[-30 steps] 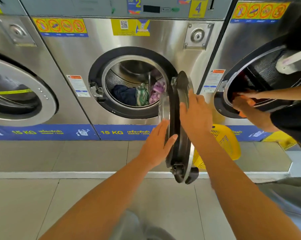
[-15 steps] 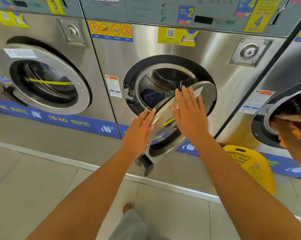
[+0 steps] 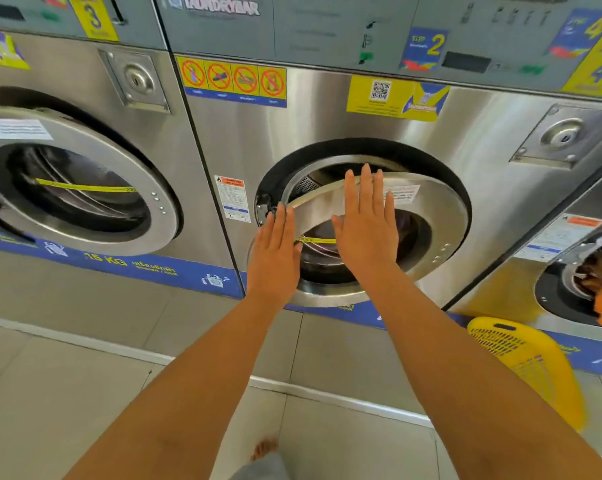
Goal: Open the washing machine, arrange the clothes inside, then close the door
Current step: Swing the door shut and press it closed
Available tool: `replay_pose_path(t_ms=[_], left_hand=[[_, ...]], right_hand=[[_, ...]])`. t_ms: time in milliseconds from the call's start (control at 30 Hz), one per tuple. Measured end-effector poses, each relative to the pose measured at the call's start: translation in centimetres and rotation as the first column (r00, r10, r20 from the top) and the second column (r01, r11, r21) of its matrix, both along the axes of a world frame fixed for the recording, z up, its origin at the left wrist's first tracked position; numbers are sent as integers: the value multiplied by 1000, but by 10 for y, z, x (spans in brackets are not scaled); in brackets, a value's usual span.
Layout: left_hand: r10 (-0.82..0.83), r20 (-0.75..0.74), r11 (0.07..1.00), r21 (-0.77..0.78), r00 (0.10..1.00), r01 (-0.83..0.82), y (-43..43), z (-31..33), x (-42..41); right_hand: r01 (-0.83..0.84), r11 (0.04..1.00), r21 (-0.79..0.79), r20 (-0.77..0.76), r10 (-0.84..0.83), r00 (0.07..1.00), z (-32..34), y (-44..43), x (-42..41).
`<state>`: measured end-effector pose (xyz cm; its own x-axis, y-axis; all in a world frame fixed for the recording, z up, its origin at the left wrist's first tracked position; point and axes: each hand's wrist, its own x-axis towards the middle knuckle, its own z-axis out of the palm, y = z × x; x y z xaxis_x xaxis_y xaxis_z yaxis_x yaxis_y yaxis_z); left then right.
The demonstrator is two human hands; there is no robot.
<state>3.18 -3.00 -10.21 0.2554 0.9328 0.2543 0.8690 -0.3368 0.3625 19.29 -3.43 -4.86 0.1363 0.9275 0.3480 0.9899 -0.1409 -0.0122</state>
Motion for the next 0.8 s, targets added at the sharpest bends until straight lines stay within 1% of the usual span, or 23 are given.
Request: replay_pose_path(t_ms=[200,433,700,800], left_hand=[[-23,-12,999,-26,1000,23,61,-2,3],[-60,-28,997,-40,998,59,112,-2,11],[-55,-28,996,-73,998,53,130,-9,20],[-64,-36,993,-100,997,61,130,-6,19]], right_hand=[[63,998,-5,38,-63,997,-3,41,-2],[129,992,-7,70,-128,989,-6,75,-4],[158,987,11,73,-159,985,-11,89,-6],[161,987,-6,72,-160,985,-8,89,-7]])
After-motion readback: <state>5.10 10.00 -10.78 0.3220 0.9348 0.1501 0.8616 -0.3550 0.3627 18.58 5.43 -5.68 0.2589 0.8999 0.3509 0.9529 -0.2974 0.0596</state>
